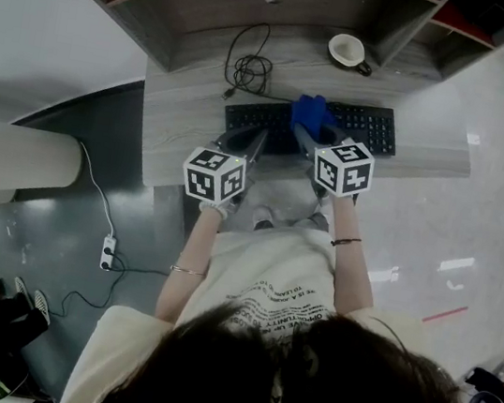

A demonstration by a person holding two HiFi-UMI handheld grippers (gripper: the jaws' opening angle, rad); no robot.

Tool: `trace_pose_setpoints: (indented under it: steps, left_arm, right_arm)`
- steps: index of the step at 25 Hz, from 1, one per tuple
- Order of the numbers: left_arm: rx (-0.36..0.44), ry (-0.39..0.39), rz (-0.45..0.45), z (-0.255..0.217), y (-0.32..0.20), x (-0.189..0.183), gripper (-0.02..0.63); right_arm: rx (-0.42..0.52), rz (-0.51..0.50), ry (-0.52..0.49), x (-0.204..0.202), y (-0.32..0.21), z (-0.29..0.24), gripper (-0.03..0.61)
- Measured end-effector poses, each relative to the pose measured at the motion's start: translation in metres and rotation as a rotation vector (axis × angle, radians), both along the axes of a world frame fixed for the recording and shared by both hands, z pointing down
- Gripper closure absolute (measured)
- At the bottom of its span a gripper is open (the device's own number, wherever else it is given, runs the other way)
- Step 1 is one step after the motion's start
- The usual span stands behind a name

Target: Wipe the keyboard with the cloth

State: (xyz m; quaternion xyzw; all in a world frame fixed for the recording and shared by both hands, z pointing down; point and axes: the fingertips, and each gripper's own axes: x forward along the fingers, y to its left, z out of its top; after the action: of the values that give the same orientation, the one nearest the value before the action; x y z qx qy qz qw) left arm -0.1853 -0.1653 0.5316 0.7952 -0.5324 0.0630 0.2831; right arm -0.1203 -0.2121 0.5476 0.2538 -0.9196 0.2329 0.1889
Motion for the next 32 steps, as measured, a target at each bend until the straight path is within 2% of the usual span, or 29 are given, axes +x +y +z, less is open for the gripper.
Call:
trace_pose_setpoints:
  steps: [23,32]
  left_arm:
    - [-0.002,-0.027,-0.067,0.001,0.025,-0.047,0.612]
    - [-0.009,-0.034,-0.146,0.001,0.026,-0.059,0.612]
  right_arm:
    - [0.000,-0.060,-0.027,-0.048,0.019,0.001,0.520]
    - [-0.014,-0.131,-0.031,-0.060,0.025,0.005,0.520]
